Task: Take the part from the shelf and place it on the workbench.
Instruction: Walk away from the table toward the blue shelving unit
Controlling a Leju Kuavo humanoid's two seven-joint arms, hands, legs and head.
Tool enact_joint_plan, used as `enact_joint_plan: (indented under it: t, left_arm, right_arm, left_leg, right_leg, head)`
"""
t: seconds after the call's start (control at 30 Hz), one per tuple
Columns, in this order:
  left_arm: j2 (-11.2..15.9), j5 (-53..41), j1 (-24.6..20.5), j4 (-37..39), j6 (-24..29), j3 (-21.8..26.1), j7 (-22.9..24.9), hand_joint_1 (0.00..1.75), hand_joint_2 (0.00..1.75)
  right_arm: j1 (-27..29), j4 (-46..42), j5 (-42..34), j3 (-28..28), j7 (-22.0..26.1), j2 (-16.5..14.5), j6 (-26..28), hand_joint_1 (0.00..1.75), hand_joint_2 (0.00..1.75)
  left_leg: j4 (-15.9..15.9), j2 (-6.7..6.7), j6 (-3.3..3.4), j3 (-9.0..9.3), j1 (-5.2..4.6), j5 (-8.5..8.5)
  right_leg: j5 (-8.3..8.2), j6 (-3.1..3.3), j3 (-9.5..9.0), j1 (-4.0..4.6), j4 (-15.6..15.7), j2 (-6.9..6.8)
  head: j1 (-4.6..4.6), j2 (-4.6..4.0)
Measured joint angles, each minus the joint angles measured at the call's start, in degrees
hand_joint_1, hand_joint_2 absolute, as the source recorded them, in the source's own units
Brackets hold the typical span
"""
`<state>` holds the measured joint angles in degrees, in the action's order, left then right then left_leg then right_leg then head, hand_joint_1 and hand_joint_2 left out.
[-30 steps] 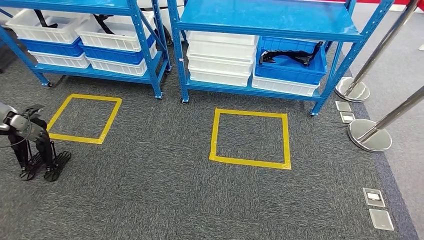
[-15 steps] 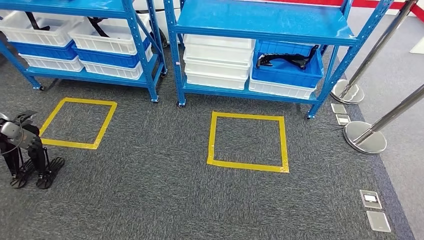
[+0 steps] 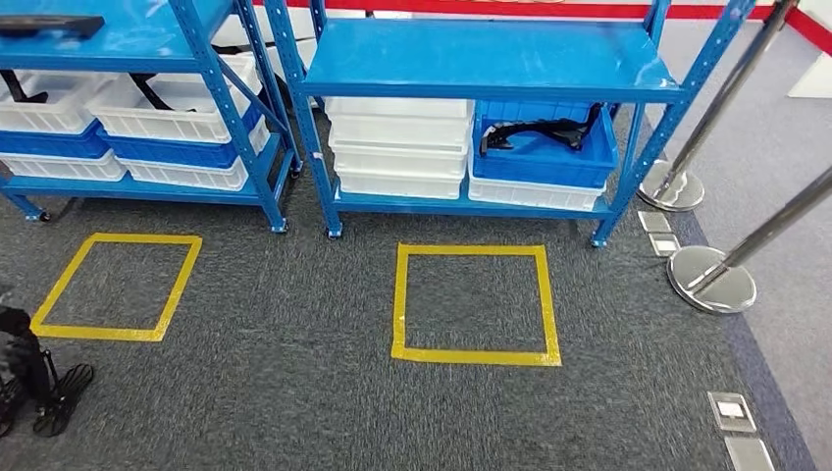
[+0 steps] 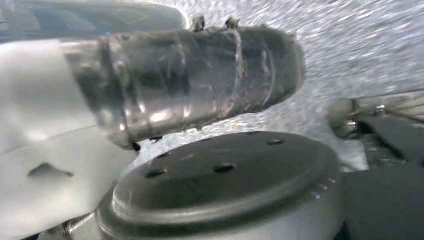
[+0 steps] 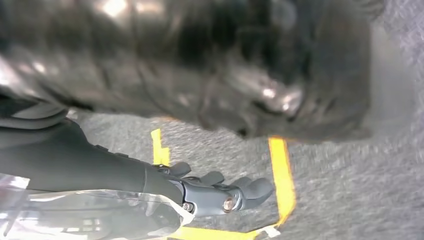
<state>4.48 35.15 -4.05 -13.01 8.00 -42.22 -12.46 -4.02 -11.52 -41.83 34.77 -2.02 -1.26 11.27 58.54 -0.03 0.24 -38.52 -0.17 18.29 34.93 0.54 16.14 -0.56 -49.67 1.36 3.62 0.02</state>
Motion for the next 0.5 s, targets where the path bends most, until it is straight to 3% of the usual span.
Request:
enact_joint_plan:
  t: [0.07,0.1,0.13,0.17,0.2,0.23,0.3,0.37,0.4,0.43,0.5]
  left_arm:
    - [0.10,0.00,-0.25,0.07,-0.03,-0.04,-0.02,0.00,0.00]
    - [0.04,0.00,-0.43,0.07,-0.05,-0.05,-0.09,0.00,0.00]
    - [-0.04,0.00,-0.53,0.08,-0.07,-0.05,-0.12,0.00,0.00]
    - [-0.15,0.00,-0.57,0.08,-0.05,-0.05,-0.06,0.00,0.00]
    - [-0.27,0.00,-0.56,0.09,-0.03,-0.05,-0.01,0.00,0.00]
    - [-0.34,0.00,-0.47,0.10,-0.01,-0.06,0.07,0.00,0.00]
    - [-0.43,0.00,-0.18,0.13,0.02,-0.07,0.13,0.00,0.00]
    - [-0.51,0.00,0.08,0.14,0.02,-0.10,0.12,0.00,0.00]
    - [-0.55,0.00,0.12,0.15,0.02,-0.13,0.13,0.00,0.00]
    - [-0.60,0.00,0.15,0.15,0.02,-0.16,0.13,0.00,0.00]
    - [-0.67,0.00,0.19,0.28,0.04,-0.23,0.23,0.00,0.00]
  right_arm:
    - [-0.41,-0.04,-0.02,0.04,-0.13,-0.16,-0.04,0.00,0.00]
    - [-0.65,-0.06,-0.02,0.05,-0.16,-0.22,-0.04,0.00,0.00]
    - [-0.83,-0.06,-0.01,0.05,-0.15,-0.22,-0.04,0.00,0.00]
    - [-1.00,-0.06,0.01,0.06,-0.14,-0.20,-0.04,0.00,0.00]
    - [-1.04,-0.05,0.03,0.07,-0.10,-0.19,-0.04,0.00,0.00]
    - [-0.95,-0.05,0.08,0.08,-0.09,-0.19,-0.04,0.00,0.00]
    - [-0.66,-0.04,0.16,0.09,-0.07,-0.19,-0.04,0.00,0.00]
    - [-0.34,-0.02,0.16,0.10,-0.07,-0.17,-0.04,0.00,0.00]
    - [-0.17,0.00,0.16,0.11,-0.07,-0.16,-0.04,0.00,0.00]
    - [-0.02,0.02,0.15,0.13,-0.06,-0.14,-0.04,0.00,0.00]
    - [0.42,0.22,0.14,0.14,0.03,-0.09,-0.07,0.00,0.00]
  left_leg:
    - [-1.31,-0.06,0.80,1.69,-0.31,2.80]
    - [-2.13,-0.14,1.10,2.67,-0.14,3.98]
    - [-2.90,-0.21,1.35,3.66,0.08,4.69]
    - [-3.74,-0.29,1.55,4.87,0.30,5.23]
    - [-4.63,-0.33,1.67,6.35,0.52,5.84]
    - [-5.42,-0.35,1.74,7.90,0.60,6.55]
    - [-6.70,-0.50,1.69,11.11,0.78,8.06]
    - [-7.64,-0.73,1.47,14.61,0.98,9.88]
    - [-7.97,-0.82,1.29,16.38,1.07,10.92]
    - [-8.24,-0.88,1.10,18.09,1.14,12.00]
    - [-8.13,-0.97,0.51,20.72,1.01,14.61]
  right_leg:
    - [-0.03,-0.85,-0.93,-0.05,0.18,0.05]
    - [-1.11,-1.16,-0.20,-0.06,-1.73,-0.07]
    - [-2.72,-1.41,1.73,-0.01,-5.46,-0.24]
    - [-4.08,-1.67,4.75,0.02,-10.28,-0.38]
    - [-4.40,-1.91,8.30,0.00,-15.15,-0.53]
    - [-3.36,-2.13,11.64,-0.03,-18.77,-0.67]
    - [1.53,-2.51,16.64,-0.09,-21.57,-0.74]
    - [5.61,-2.84,19.74,-0.11,-19.75,-0.87]
    - [5.49,-2.93,20.73,-0.11,-17.55,-0.98]
    - [4.49,-2.95,21.58,-0.11,-15.08,-1.10]
    - [-6.30,-2.41,22.42,-0.09,-9.08,-1.66]
  head:
    - [0.09,0.00]
    - [0.13,0.00]
    - [0.11,0.00]
    - [0.05,0.00]
    - [0.02,0.00]
    - [-0.04,0.00]
    - [-0.07,0.00]
    - [-0.10,0.00]
    - [-0.10,0.00]
    - [-0.11,0.00]
    - [-0.23,0.00]
